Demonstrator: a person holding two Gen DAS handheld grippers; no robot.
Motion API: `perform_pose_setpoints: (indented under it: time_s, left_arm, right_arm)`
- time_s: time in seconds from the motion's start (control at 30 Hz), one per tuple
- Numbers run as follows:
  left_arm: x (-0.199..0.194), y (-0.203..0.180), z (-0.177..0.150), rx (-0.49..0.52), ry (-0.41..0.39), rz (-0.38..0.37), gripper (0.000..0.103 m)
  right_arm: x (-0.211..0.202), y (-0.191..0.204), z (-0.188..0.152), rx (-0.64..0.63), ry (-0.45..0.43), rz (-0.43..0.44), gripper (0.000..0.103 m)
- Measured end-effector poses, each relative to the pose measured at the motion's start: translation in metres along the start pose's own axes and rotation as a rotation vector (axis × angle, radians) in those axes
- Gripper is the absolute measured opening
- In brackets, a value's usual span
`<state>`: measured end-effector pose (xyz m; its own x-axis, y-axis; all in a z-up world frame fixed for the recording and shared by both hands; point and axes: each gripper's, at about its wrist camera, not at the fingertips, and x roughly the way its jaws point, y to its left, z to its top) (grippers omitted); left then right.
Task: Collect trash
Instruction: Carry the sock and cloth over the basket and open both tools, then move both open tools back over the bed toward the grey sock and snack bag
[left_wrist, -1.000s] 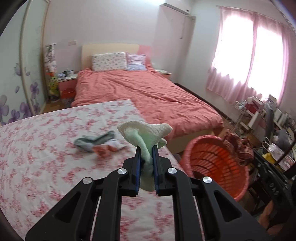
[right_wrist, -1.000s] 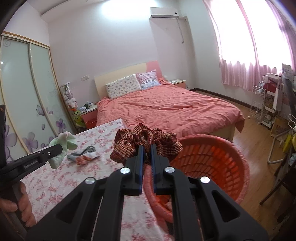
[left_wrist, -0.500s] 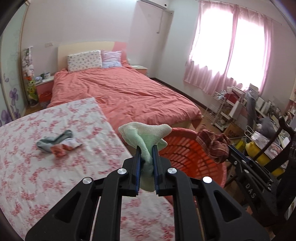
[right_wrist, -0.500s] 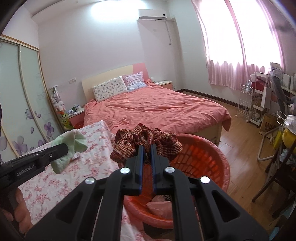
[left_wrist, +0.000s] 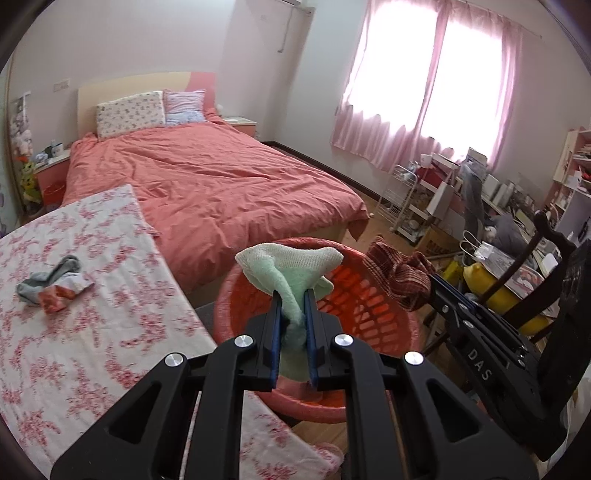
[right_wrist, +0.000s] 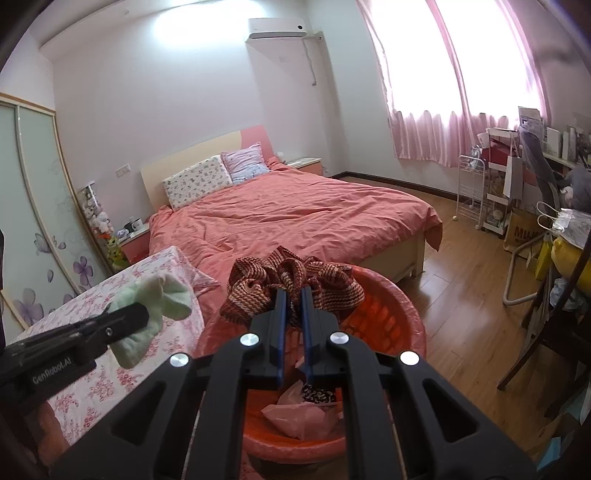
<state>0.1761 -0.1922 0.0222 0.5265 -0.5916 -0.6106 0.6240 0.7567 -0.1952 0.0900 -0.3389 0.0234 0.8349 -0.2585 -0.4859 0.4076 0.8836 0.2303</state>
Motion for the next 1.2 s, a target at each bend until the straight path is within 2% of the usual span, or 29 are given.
perform_pose_setpoints:
  time_s: [0.43,0.47,0.53,0.6,0.73,0.93,1.2]
  left_arm:
    - [0.036,-0.019,-0.008,0.020,0.079,-0.031,0.012]
    - [0.039,-0.019,-0.009,0.018,0.088,-0.029,0.013]
    - [0.044,-0.019,-0.011,0.015,0.104,-0.025,0.023]
    - [0.047,-0.016,-0.014,0.009,0.116,-0.008,0.040]
    - [0.049,-0.005,-0.018,-0.010,0.134,0.029,0.040]
    - [0.035,0.018,-0.025,-0.024,0.130,0.110,0.045]
    - [0.007,0.069,-0.034,-0.063,0.114,0.244,0.047]
  right_arm:
    - [0.025,-0.027,0.001,0.068,0.021,-0.002,0.010]
    - [0.027,-0.030,0.002,0.072,0.025,0.004,0.011]
    - [0.033,-0.034,0.001,0.084,0.034,0.009,0.016]
    - [0.036,-0.037,0.000,0.093,0.039,0.009,0.016]
    - [0.035,-0.042,-0.004,0.099,0.044,-0.011,0.027]
    - [0.028,-0.034,-0.003,0.066,0.032,-0.032,0.039]
    - [0.028,0.003,-0.004,-0.003,0.062,0.022,0.039]
